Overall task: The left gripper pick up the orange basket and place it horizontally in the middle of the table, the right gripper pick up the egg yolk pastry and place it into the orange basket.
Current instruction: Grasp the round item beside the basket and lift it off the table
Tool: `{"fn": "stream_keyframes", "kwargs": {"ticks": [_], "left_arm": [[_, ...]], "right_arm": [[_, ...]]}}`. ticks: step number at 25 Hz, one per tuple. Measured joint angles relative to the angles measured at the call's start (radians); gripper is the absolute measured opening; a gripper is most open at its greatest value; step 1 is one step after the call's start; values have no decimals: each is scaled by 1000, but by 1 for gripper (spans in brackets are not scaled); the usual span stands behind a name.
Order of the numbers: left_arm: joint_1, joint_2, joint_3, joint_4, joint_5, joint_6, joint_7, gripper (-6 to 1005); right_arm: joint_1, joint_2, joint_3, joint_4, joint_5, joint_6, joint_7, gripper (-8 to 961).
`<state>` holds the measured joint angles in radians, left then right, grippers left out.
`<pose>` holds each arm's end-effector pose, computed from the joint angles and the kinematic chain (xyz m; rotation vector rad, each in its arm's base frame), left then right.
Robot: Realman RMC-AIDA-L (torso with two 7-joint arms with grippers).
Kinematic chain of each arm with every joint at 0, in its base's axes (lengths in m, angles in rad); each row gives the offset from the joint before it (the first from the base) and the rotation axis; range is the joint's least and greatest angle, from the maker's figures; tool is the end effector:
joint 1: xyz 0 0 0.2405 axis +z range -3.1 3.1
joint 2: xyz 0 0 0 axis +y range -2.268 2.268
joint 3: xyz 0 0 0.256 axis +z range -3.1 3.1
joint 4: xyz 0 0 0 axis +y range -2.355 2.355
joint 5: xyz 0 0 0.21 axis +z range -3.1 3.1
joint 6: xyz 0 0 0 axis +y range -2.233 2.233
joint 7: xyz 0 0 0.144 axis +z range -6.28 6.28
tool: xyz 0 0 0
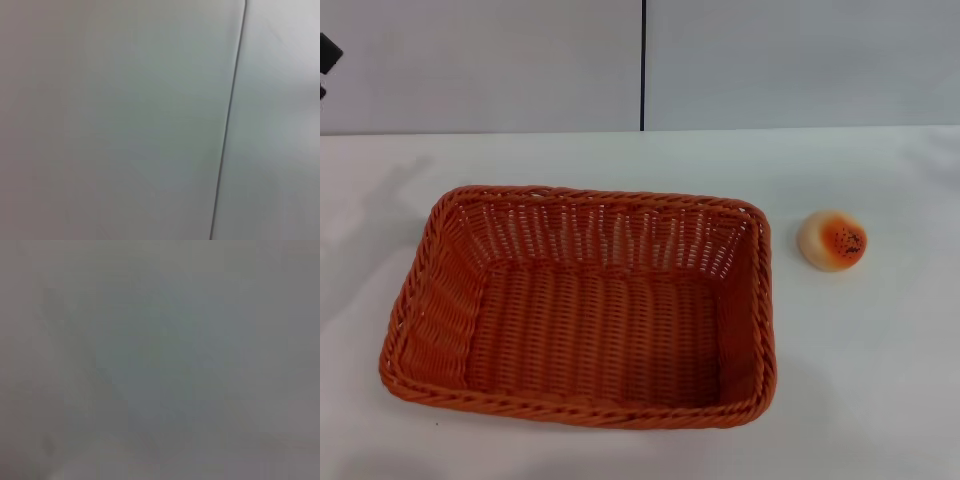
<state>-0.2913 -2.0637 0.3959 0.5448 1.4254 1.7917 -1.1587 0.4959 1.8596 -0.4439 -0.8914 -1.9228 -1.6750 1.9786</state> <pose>-0.3086 0.2707 0.0942 -1.9331 -0.4652 -1.3231 0.2819 0.3495 0.1709 -2.3015 1.0446 0.8465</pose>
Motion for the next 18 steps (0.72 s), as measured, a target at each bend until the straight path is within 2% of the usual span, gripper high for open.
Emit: {"fn": "stream_keyframes", "kwargs": {"ticks": [1, 2, 4, 5, 6, 7, 9, 10, 11, 12, 13, 14, 15, 16, 18], "left_arm": [[0, 0, 0, 0, 0, 0, 0, 757], [-6, 0, 0, -24, -2, 6, 28, 757], [-6, 0, 0, -24, -2, 6, 28, 756], [-6, 0, 0, -24, -2, 6, 28, 756], [-19, 0, 0, -70, -2, 11, 83, 756], [-25, 0, 2, -88, -1, 12, 108, 756], [-34, 0, 10, -121, 0, 12, 144, 756], [-36, 0, 11, -128, 0, 12, 151, 757], [-38, -1, 14, -141, 1, 13, 166, 757], [-38, -1, 14, -141, 1, 13, 166, 757], [-39, -1, 16, -148, 1, 13, 173, 757], [-39, -2, 21, -154, 0, 14, 181, 757], [-39, -2, 21, -154, 0, 14, 181, 757], [-39, -2, 23, -160, -3, 14, 184, 757], [-38, -2, 23, -163, -4, 14, 184, 757]], "right_arm": [[49, -12, -53, 5, -94, -12, 41, 425], [49, -12, -53, 5, -94, -12, 41, 466], [112, -19, -114, 24, -218, -11, 89, 549], [137, -21, -137, 34, -269, -10, 107, 591], [201, -15, -192, 58, -377, 0, 141, 632], [201, -15, -192, 58, -377, 0, 141, 668], [253, 2, -225, 70, -471, 13, 158, 739], [278, 16, -237, 71, -523, 26, 163, 739], [307, 42, -254, 73, -592, 49, 165, 738], [307, 42, -254, 73, -592, 49, 165, 738], [320, 56, -263, 75, -627, 64, 165, 738], [343, 80, -281, 86, -684, 98, 168, 738], [343, 80, -281, 86, -684, 98, 168, 737], [359, 94, -298, 104, -714, 121, 169, 737], [365, 99, -310, 115, -721, 132, 171, 737]]}}
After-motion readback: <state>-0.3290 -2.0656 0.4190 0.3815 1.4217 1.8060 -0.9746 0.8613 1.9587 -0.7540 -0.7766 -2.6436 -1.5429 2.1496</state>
